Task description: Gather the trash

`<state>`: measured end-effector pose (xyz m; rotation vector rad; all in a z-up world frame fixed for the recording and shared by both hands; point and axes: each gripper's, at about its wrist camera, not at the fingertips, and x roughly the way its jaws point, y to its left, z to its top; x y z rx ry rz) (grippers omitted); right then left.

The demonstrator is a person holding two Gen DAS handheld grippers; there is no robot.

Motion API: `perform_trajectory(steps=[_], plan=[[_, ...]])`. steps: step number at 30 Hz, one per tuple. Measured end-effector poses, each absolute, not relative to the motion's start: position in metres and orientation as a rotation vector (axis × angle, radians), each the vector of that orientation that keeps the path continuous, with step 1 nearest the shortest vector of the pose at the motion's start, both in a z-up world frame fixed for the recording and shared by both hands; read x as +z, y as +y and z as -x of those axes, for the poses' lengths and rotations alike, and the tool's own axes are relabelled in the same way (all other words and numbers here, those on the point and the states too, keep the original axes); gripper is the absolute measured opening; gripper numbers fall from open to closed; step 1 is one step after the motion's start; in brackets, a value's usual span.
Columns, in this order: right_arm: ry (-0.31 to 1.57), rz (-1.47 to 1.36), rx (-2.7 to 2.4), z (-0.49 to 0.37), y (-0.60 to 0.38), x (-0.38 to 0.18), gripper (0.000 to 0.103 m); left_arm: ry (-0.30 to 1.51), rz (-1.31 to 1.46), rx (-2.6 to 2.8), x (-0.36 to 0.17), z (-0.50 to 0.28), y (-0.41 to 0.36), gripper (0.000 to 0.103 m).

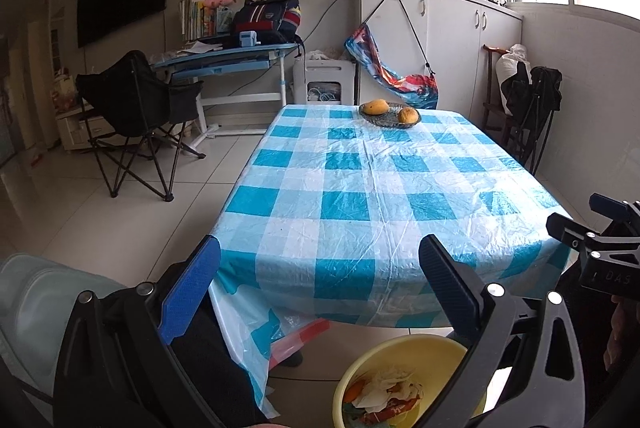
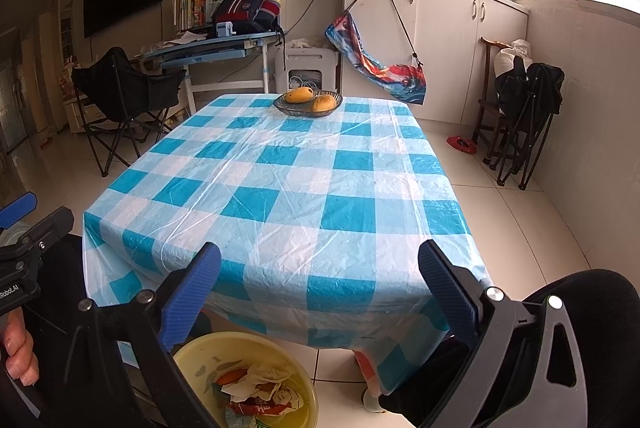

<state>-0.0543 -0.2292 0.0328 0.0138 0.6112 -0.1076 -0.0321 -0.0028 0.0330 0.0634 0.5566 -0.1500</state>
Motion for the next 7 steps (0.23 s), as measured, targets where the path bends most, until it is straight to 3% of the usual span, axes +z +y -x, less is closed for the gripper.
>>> perform_trajectory(steps=[7], plan=[[0.619, -0.007, -0.111, 0.053, -0.23, 0.033, 0.095, 0.656, -0.054, -0.101, 0.018, 0.019, 0.007, 0.096]])
